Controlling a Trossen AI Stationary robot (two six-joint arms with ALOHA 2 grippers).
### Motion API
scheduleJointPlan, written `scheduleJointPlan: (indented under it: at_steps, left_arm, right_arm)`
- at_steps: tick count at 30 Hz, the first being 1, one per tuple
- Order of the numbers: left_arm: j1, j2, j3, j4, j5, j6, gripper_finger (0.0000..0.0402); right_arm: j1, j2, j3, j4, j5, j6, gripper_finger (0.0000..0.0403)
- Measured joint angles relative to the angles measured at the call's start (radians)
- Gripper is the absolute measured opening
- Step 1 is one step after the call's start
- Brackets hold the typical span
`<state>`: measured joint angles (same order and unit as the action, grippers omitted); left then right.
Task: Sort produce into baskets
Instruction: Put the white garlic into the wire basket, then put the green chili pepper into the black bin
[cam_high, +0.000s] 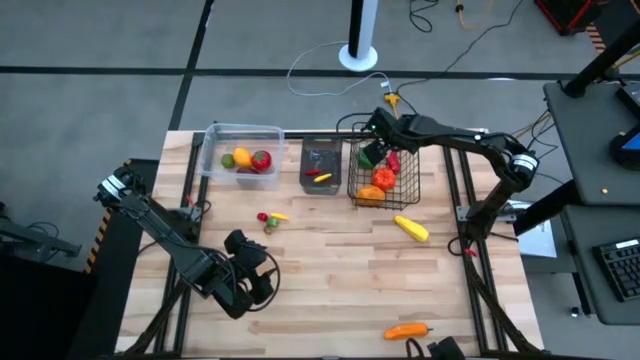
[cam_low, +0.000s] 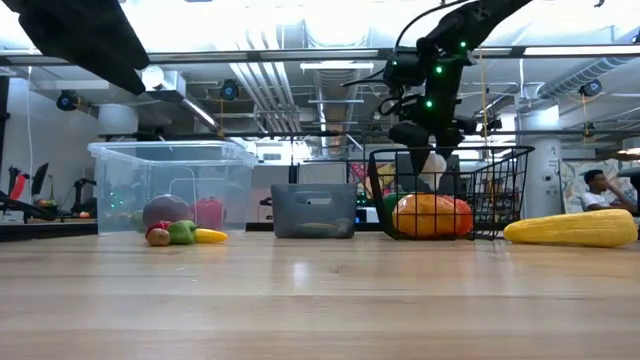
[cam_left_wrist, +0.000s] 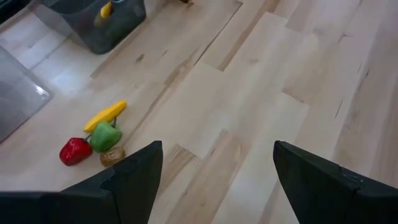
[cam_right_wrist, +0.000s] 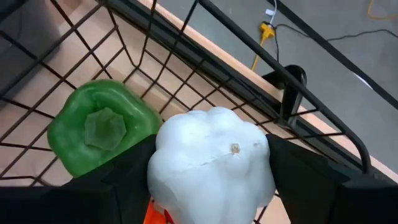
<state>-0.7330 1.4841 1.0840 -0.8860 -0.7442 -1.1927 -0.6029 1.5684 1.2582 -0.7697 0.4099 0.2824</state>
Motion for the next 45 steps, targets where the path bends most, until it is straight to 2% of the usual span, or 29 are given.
scheduleJointPlan:
  at_steps: [11,22,31,37,45]
  left_arm:
    - [0.0,0.0,0.0,0.003,-0.006,0.0,0.0286]
    - [0.0,0.0,0.0,0.004,-0.007,0.0,0.0286]
    - [0.0,0.0,0.0,0.004,-0.007,0.003,0.0286]
    - [0.0,0.0,0.0,0.004,-0.008,0.005,0.0286]
    - [0.0,0.0,-0.004,0.023,-0.053,0.005,0.0286]
  right_arm:
    - [0.0,0.005,-0.016,0.004,-0.029,0.005,0.0275]
    - [0.0,0.004,-0.016,0.003,-0.051,0.005,0.0322]
    - [0.024,-0.014,0.018,-0.006,-0.051,0.004,0.0329]
    - [0.133,-0.09,0.051,-0.005,-0.051,0.005,0.032]
    - [0.425,-0.191,0.052,-0.003,-0.052,0.035,0.0305]
